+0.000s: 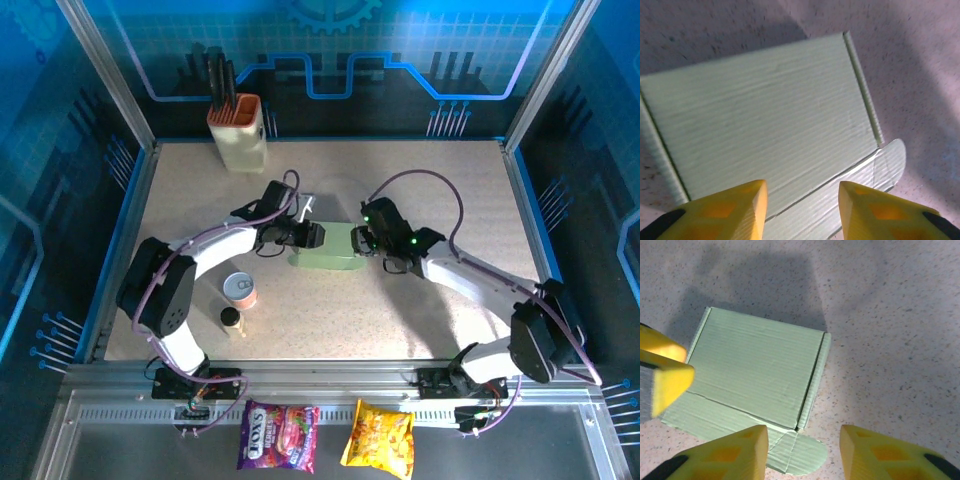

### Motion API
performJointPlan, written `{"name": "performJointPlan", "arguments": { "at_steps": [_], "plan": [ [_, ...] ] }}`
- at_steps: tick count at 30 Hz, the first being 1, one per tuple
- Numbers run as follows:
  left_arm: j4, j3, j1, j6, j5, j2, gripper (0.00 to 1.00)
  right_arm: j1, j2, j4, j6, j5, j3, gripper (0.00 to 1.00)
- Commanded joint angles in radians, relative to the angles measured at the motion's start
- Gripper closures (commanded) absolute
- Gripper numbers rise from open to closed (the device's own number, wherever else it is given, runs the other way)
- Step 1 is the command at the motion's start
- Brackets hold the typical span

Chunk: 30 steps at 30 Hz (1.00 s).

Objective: Fold the paper box

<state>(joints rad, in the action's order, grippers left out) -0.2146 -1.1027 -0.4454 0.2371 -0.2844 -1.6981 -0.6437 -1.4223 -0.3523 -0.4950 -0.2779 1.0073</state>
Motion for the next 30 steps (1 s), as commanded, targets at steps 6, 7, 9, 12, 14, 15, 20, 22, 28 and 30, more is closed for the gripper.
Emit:
{"name": "performJointPlan", "arguments": {
  "at_steps": [6,7,9,12,14,15,20,22,28,30],
  "plan": [
    [-0.088,0.003,0.051,-0.034,0.079,0.014,0.48,0.106,-0.181,-0.105,0.045,0.272,0.124,0.49],
    [-0.099,0.005,0.055,-0.039,0.086,0.007,0.48,0.118,-0.207,-0.110,0.046,0.293,0.138,0.48],
    [-0.104,0.011,0.062,-0.043,0.088,-0.008,0.46,0.137,-0.253,-0.117,0.043,0.335,0.159,0.48],
    [-0.103,0.012,0.076,-0.044,0.066,-0.040,0.46,0.155,-0.309,-0.113,0.043,0.376,0.182,0.48],
    [-0.095,0.011,0.080,-0.041,0.043,-0.064,0.46,0.159,-0.343,-0.109,0.043,0.388,0.197,0.48],
    [-0.094,0.008,0.082,-0.039,0.032,-0.077,0.46,0.160,-0.356,-0.106,0.044,0.393,0.201,0.48],
    [-0.095,-0.019,0.082,-0.029,-0.013,-0.140,0.49,0.170,-0.422,-0.102,0.043,0.415,0.228,0.51],
    [-0.094,-0.021,0.083,-0.027,-0.023,-0.150,0.51,0.173,-0.443,-0.096,0.044,0.436,0.236,0.53],
    [-0.089,-0.019,0.083,-0.024,-0.058,-0.158,0.59,0.172,-0.481,-0.085,0.051,0.494,0.253,0.63],
    [-0.089,-0.013,0.082,-0.022,-0.074,-0.153,0.62,0.172,-0.479,-0.079,0.048,0.510,0.250,0.67]
  ]
}}
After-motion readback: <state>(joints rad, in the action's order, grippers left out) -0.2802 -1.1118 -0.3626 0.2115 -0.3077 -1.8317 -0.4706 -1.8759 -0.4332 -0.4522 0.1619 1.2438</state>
